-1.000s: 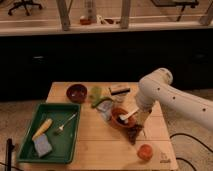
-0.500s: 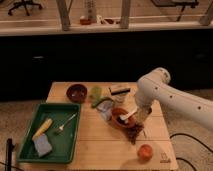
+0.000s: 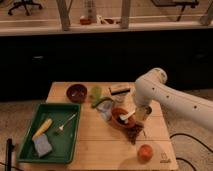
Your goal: Place fork in table surface
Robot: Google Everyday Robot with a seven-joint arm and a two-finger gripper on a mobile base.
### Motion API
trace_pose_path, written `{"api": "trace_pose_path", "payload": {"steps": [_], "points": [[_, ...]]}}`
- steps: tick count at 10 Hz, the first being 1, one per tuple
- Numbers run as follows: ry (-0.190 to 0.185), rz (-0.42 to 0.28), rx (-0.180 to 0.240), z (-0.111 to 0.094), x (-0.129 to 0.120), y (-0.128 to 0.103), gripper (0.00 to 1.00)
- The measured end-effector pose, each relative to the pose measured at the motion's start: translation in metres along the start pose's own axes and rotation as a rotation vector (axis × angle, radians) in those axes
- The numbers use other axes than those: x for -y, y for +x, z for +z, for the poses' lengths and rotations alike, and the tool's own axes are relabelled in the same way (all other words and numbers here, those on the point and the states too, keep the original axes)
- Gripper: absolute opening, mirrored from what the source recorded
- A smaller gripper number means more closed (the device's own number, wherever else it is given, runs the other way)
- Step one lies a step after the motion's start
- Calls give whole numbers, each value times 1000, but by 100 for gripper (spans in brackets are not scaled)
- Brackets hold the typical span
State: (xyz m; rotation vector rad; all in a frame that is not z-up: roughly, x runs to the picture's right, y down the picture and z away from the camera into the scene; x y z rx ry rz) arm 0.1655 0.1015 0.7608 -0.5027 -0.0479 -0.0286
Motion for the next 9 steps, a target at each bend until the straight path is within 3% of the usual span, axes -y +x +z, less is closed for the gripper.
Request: {"api": "trace_pose_path", "payload": {"steps": [5,9], "points": [[4,-90,-13,-17,24,-96,80],[-1,-202,-11,-21,38,-147,80]]}}
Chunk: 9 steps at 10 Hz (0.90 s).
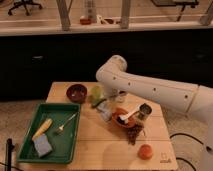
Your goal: Place fork in table surface
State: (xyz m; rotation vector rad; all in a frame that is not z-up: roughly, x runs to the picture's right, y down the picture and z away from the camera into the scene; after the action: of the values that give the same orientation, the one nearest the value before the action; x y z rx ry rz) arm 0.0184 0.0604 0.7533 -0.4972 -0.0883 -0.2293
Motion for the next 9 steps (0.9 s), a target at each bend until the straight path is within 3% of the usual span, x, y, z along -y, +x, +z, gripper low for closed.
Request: {"api": "trace_pose_path", "payload": {"steps": [3,9], "points": [[3,-124,23,-2,9,-31,80],[-5,-309,129,-2,24,-73,80]]}}
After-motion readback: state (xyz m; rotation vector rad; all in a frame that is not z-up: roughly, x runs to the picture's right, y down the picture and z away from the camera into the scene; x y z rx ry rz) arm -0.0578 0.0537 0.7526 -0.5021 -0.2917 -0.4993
